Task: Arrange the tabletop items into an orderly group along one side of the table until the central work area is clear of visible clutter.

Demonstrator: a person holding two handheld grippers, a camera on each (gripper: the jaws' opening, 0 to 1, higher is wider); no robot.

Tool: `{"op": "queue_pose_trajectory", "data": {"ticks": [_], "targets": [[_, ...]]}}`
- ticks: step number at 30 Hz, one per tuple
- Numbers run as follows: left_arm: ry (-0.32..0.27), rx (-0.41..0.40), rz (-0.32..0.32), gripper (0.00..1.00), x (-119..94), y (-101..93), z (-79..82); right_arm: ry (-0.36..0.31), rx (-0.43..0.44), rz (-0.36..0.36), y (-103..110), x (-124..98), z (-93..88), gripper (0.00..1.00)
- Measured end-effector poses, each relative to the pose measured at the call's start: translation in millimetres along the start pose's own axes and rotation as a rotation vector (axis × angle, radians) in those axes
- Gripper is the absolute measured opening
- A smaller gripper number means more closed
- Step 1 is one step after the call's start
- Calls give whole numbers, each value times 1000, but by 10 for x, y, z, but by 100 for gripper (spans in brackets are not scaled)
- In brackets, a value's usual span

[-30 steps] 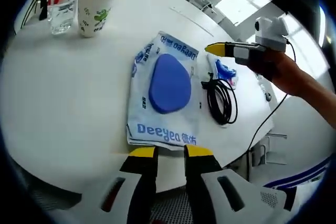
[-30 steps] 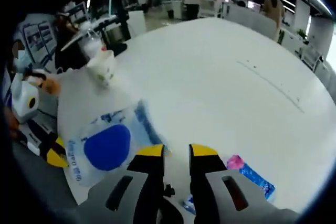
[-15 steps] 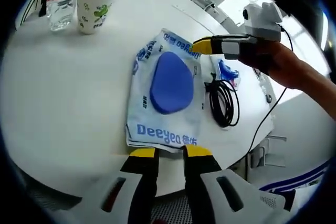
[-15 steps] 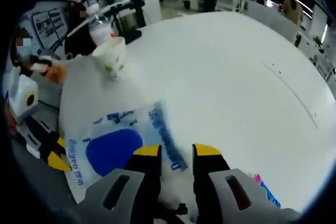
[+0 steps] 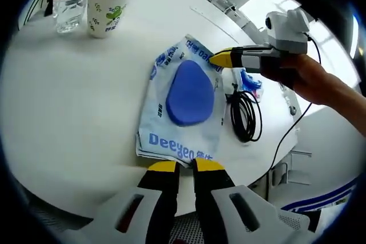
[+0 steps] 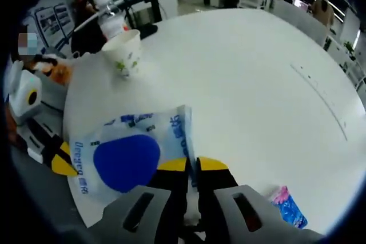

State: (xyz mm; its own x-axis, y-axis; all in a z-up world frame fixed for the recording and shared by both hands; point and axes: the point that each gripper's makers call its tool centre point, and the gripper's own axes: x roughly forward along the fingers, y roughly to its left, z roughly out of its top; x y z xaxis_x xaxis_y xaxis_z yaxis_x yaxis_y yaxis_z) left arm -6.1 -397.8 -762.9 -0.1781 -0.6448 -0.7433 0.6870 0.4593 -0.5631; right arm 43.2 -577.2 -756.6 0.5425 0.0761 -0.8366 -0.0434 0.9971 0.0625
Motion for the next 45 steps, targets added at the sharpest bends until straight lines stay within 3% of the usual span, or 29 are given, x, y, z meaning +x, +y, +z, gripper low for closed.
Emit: {"op": "queue_pose_trajectory", "data": {"ticks": [14,17,31,45], "targets": [[-19,4,29,2,-98,142,53,-41,82,0,87,-165,-92,0],[-29,-2,40,1,-121,212,91,-63,142,-2,100,-216,-108,0],[-62,5,86,0,-222,418,286,-89,206,-22,238,-350,-254,0],[-114,22,138,0,-302,660,544,-102,302,-16,510,-422,-420,0]]}}
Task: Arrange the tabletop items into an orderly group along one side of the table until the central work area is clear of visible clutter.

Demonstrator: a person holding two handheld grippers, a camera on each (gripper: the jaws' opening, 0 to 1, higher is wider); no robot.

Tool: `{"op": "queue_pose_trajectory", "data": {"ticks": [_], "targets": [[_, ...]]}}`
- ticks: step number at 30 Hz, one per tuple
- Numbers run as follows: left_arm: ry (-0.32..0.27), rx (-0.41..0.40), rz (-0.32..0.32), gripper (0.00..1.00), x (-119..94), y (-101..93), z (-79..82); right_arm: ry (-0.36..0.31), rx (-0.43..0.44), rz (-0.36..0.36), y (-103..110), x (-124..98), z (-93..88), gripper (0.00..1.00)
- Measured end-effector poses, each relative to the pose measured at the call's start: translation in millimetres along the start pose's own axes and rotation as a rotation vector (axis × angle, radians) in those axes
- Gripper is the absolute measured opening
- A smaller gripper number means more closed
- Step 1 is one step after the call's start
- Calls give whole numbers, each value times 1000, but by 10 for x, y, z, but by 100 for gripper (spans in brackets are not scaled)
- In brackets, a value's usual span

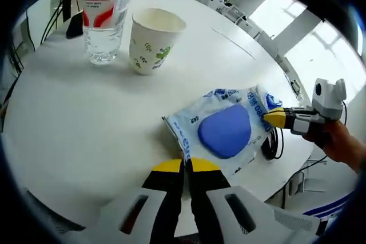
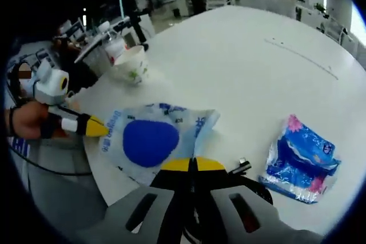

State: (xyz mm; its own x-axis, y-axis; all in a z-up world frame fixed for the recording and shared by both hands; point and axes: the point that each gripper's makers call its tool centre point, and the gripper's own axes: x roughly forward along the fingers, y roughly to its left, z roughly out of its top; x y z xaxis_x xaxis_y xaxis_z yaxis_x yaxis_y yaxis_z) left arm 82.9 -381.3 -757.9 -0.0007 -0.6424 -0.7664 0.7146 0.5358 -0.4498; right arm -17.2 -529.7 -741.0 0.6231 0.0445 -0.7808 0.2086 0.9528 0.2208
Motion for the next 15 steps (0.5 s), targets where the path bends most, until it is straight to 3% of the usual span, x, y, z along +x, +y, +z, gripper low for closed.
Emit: {"op": "queue_pose_trajectory", "data": {"ticks": [15], "targets": [[-37,-1,9,2,-20,176,123,2,94,19,235,12,-244,0]]}}
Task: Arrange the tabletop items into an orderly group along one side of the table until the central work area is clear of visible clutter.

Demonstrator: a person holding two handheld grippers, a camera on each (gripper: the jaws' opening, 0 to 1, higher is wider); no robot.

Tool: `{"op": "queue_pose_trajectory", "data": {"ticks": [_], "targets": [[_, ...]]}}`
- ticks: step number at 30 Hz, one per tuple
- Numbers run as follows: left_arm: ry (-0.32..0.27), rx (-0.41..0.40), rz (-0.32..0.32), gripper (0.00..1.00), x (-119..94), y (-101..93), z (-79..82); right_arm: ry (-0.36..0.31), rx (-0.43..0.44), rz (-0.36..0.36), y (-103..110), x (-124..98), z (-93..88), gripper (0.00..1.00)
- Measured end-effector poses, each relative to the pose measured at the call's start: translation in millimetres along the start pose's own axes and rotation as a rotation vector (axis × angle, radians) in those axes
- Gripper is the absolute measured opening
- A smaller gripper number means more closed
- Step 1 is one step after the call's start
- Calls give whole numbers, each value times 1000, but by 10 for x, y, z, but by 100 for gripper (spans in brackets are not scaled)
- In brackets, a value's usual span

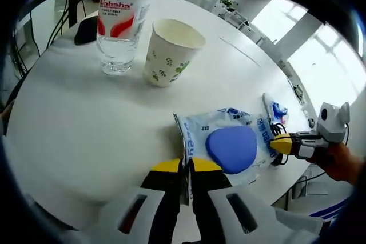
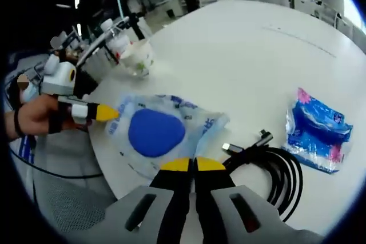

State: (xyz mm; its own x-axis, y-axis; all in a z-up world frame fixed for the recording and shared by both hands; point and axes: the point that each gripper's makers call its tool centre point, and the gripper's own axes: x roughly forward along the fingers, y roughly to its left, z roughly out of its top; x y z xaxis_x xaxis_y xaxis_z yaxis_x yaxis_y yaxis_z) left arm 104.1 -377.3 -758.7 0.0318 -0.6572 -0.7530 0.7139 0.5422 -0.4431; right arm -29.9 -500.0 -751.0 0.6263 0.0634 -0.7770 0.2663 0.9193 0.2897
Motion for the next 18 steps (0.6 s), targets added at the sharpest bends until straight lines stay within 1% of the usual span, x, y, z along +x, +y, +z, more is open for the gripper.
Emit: {"op": "queue_pose_trajectory", "data": {"ticks": [6,9,12,15,18], "targets": [[0,39,-16,7,-37,6,0,6,-5,4,2,-5,-55,1],[10,83,-32,11,-76,4,-51,8,-7,6,-9,2,-66,3],[20,85,-44,15,-89,38,-102,6,-8,9,-11,-1,-67,5],[23,98,-48,16,-97,74,-143,-5,-6,10,-23,-22,-52,9],[25,98,-63,16,-135,59,-193,-20,19,11,-56,-43,-17,12]]}}
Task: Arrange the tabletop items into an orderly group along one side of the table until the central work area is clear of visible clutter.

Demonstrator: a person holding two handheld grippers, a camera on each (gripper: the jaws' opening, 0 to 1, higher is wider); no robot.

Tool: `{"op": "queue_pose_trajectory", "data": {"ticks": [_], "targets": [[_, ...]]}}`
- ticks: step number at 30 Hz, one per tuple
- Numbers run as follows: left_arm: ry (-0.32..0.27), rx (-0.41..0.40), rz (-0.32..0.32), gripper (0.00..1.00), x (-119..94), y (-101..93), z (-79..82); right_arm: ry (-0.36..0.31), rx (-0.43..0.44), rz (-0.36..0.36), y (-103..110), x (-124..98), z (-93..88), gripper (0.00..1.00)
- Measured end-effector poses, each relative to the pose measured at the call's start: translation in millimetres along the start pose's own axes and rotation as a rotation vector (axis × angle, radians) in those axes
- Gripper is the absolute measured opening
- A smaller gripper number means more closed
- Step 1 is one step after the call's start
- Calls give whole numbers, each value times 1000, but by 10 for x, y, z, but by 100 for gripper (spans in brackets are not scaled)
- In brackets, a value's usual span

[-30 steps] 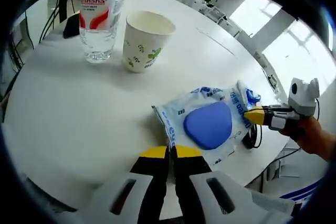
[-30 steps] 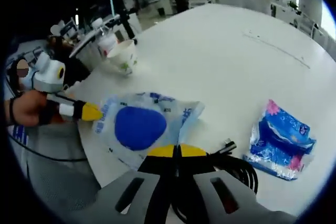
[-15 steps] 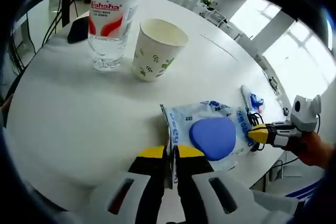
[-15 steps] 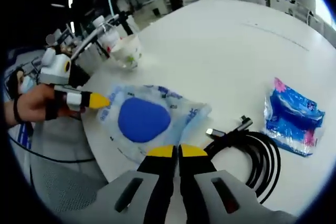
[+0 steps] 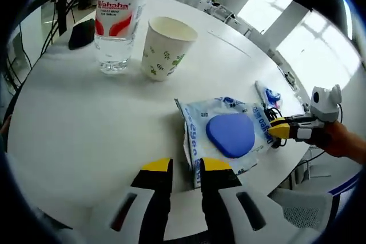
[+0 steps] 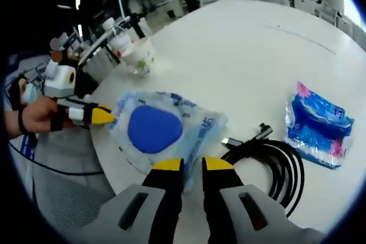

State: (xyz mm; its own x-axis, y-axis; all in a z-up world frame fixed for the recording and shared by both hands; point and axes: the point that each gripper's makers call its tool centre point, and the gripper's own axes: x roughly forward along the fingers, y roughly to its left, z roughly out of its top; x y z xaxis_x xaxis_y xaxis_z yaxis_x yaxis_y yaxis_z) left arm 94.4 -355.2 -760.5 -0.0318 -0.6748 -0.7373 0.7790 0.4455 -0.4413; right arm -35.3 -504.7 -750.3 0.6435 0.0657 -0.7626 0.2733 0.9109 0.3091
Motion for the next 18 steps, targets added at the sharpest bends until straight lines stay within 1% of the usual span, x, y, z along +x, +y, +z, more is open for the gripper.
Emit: {"op": "queue_pose_trajectory", "data": {"ticks": [2,6,18], "targets": [[7,16,-4,16,-18,-8,-26,-7,10,-4,-27,-5,26,12],[14,17,-15,16,-24,-12,-62,-5,12,8,-18,13,38,15],[25,14,-22,14,-22,-25,-141,-1,34,9,20,84,21,15]]}}
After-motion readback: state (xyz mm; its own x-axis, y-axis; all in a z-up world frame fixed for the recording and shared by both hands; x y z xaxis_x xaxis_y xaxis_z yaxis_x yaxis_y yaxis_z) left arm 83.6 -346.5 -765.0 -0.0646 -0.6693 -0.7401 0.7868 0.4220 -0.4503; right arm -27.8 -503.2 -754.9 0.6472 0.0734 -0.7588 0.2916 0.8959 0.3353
